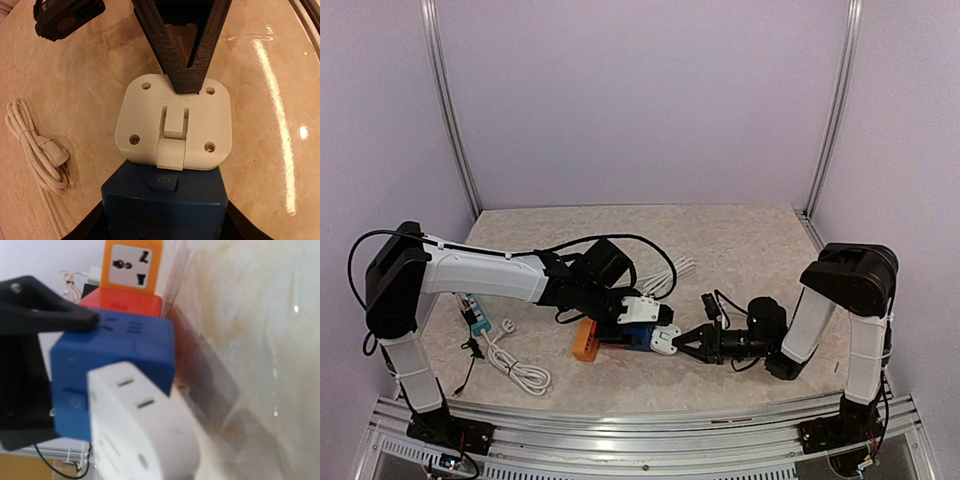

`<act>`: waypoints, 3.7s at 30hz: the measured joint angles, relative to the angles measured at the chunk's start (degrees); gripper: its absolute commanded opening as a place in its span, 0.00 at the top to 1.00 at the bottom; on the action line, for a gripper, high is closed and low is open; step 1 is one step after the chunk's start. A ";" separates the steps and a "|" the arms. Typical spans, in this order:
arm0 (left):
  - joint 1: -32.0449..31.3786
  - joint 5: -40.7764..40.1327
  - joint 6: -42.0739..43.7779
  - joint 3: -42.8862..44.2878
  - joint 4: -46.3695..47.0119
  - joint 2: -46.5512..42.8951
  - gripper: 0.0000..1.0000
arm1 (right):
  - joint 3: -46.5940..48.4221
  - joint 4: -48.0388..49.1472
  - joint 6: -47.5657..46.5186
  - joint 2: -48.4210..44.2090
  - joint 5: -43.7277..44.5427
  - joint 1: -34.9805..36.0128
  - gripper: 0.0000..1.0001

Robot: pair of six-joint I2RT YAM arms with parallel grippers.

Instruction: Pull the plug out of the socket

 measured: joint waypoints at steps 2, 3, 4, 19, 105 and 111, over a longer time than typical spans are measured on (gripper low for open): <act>0.20 -0.11 0.02 -0.13 -0.17 0.02 0.64 | -0.17 -0.09 0.42 -0.50 0.07 -0.02 0.71; 0.20 -0.11 -0.02 -0.15 -0.15 0.00 0.64 | -0.17 -0.28 0.48 -0.72 0.04 0.00 0.66; 0.22 -0.11 -0.04 -0.15 -0.09 0.02 0.64 | -0.17 -0.48 0.59 -0.94 -0.02 0.00 0.61; 0.28 -0.07 -0.48 -0.15 0.66 0.02 0.64 | 2.38 -2.01 2.43 -1.44 -1.27 0.07 0.57; 0.70 -1.64 0.22 -1.05 3.65 0.07 0.67 | 7.98 -22.77 -6.14 -10.23 4.26 1.73 0.99; 0.68 -0.63 0.26 -1.16 5.57 0.07 0.69 | 6.34 -22.60 -6.60 -12.13 3.91 0.42 1.00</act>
